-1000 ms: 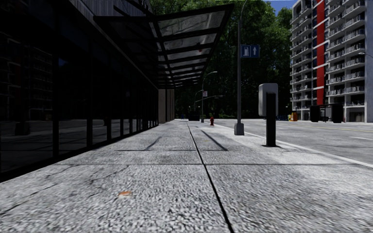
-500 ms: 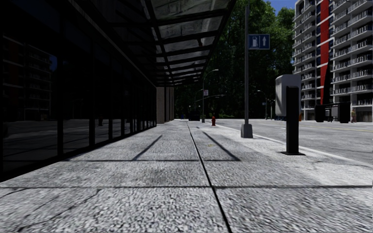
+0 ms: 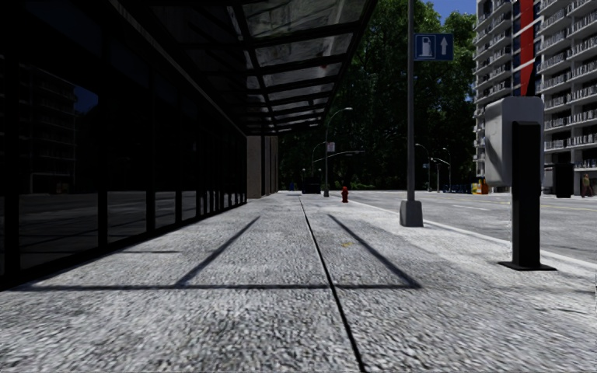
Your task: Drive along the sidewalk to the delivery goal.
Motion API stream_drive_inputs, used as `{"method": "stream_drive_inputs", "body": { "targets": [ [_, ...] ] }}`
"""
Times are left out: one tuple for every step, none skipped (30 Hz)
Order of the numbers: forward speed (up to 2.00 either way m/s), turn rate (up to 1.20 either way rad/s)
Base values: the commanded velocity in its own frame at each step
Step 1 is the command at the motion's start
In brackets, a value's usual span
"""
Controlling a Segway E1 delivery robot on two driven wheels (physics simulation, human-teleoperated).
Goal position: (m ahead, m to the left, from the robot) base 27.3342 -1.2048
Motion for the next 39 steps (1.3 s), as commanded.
{"method": "stream_drive_inputs", "body": {
  "targets": [
    [2.0, 0.0],
    [2.0, 0.0],
    [2.0, 0.0],
    [2.0, 0.0],
    [2.0, 0.0],
    [2.0, 0.0],
    [2.0, 0.0],
    [2.0, 0.0],
    [2.0, 0.0],
    [2.0, 0.0],
    [2.0, 0.0],
    [2.0, 0.0],
    [2.0, 0.0],
    [2.0, 0.0],
    [2.0, 0.0],
    [2.0, 0.0],
    [2.0, 0.0],
    [2.0, 0.0],
    [2.0, 0.0],
    [2.0, 0.0],
    [2.0, 0.0],
    [2.0, 0.0],
    [2.0, 0.0],
    [2.0, 0.0],
    [2.0, 0.0],
    [2.0, 0.0],
    [2.0, 0.0],
    [2.0, 0.0],
    [2.0, 0.0],
    [2.0, 0.0],
    [2.0, 0.0],
    [2.0, 0.0],
    [2.0, 0.0],
    [2.0, 0.0],
    [2.0, 0.0],
    [2.0, 0.0],
    [2.0, 0.0],
    [2.0, 0.0],
    [2.0, 0.0]
  ]
}}
